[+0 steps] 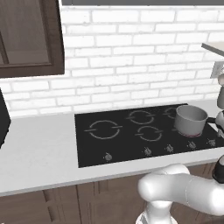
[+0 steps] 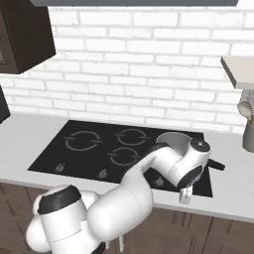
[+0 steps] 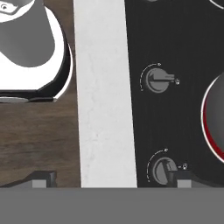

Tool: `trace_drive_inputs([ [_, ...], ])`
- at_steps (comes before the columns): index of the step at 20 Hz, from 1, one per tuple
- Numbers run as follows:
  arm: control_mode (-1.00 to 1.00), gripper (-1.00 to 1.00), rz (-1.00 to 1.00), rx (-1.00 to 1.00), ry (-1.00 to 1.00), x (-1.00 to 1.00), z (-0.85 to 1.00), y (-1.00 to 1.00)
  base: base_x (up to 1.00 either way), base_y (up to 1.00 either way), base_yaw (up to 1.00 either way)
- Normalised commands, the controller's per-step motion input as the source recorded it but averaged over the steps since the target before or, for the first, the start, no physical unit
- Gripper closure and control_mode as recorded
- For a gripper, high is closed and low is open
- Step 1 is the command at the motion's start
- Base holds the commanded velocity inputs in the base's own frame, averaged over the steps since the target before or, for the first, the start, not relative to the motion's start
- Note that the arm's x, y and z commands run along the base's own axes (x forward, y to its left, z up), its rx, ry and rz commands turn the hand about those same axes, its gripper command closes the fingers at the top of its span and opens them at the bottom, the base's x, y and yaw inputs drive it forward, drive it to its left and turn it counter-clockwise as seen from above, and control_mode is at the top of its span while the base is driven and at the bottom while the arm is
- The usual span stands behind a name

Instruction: Turn off the front right burner of the stove.

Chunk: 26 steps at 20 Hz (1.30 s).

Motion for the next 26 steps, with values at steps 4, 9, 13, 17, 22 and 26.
trace_drive_inputs([
  [4, -1.00, -1.00, 0.00, 0.00, 0.00, 0.10, -0.04, 0.00, 0.00, 0.00, 0.00],
  [9, -1.00, -1.00, 0.00, 0.00, 0.00, 0.08, -0.01, 0.00, 0.00, 0.00, 0.00],
  [13, -1.00, -1.00, 0.00, 0.00, 0.00, 0.01, -0.07, 0.00, 0.00, 0.00, 0.00],
  [17, -1.00, -1.00, 0.00, 0.00, 0.00, 0.11, -0.15, 0.00, 0.00, 0.00, 0.00],
  [22, -1.00, -1.00, 0.00, 0.00, 0.00, 0.18, -0.22, 0.03, 0.00, 0.00, 0.00],
  [26, -1.00, -1.00, 0.00, 0.00, 0.00, 0.18, -0.26, 0.02, 0.00, 0.00, 0.00],
])
